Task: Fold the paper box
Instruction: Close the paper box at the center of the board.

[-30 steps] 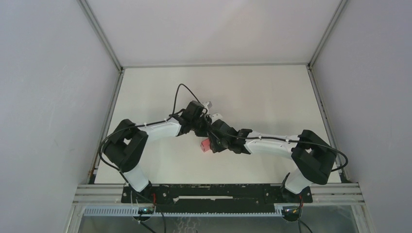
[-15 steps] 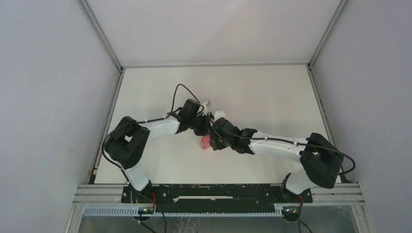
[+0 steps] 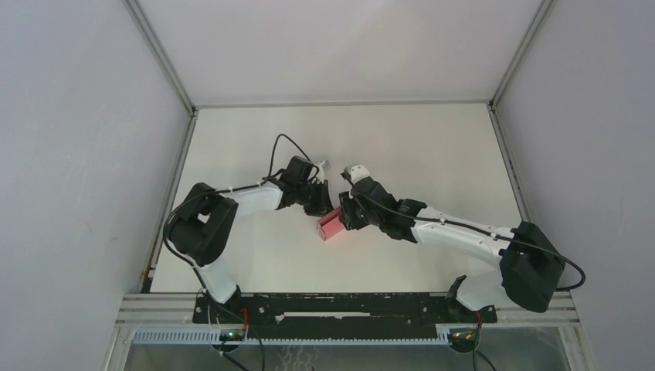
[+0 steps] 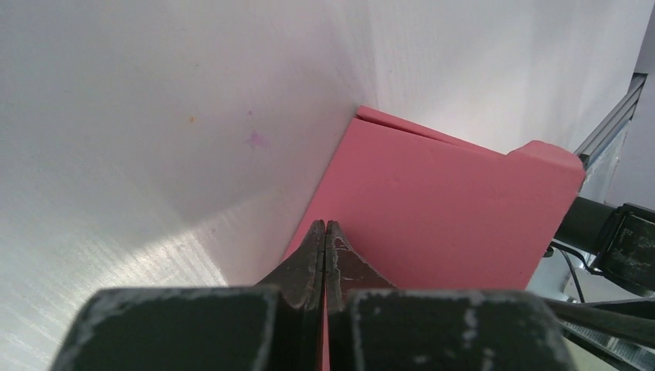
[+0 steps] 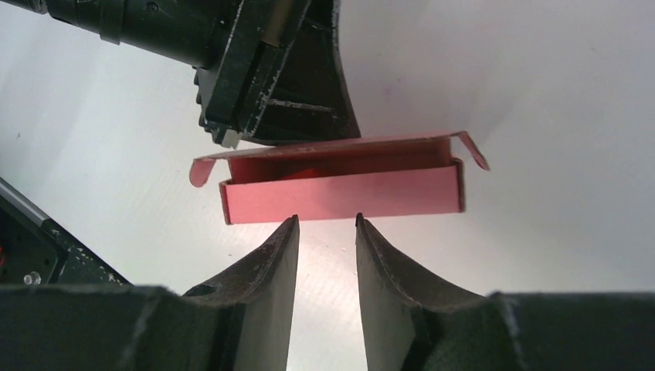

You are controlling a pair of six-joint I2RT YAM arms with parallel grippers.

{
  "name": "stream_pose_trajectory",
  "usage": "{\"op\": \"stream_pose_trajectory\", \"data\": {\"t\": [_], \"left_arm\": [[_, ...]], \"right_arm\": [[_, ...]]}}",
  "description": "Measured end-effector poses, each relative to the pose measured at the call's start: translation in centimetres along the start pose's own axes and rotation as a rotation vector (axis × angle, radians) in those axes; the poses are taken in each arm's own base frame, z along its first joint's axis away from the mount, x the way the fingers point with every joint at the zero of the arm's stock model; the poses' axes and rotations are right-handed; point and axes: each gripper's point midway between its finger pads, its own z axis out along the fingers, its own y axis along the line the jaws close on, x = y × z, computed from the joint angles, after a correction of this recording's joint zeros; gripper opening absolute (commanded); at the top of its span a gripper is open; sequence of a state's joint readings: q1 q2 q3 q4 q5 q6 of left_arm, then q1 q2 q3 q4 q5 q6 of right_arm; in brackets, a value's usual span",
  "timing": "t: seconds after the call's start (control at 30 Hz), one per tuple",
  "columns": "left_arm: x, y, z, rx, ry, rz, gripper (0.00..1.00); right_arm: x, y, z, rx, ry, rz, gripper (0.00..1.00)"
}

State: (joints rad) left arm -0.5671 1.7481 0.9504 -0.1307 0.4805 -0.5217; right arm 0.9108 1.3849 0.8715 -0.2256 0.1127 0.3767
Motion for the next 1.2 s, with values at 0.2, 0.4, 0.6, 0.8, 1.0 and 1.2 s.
{"op": "stream_pose_trajectory", "data": {"t": [0.2,0.4,0.6,0.8,1.0,1.2], "left_arm": [[-0.3,0.8,-0.1,-0.008,-0.002,-0.013,0.0],[-0.7,1.4,-0.1,-0.016,-0.005,-0.026,0.0],[-1.2,1.4,0.0,-0.004,-0.003,-0.017,0.0],[-1.7,1.5,-0.2,-0.001,-0.008,-0.013,0.0],[-1.8,1.7,-0.5,-0.001,0.0,-0.01,0.0],[-1.9,1.9,-0.8,-0.001,0.005,-0.007,0.06]], "right_arm": [[-1.5,-2.4,-1.9,0.018,-0.038,0.003,0.41],[-3.7,-5.5,-3.7,0.066,-0.1,0.032,0.39],[-3.3,-7.7,-3.0,0.081,-0.086,-0.004,0.32],[-2.9,-7.2,-1.4,-0.016,-0.073,-0.131,0.33],[-3.5,-5.8,-0.4,-0.116,-0.098,-0.23,0.32],[-3.6,-5.3,0.4,-0.153,-0.108,-0.279,0.31]]}}
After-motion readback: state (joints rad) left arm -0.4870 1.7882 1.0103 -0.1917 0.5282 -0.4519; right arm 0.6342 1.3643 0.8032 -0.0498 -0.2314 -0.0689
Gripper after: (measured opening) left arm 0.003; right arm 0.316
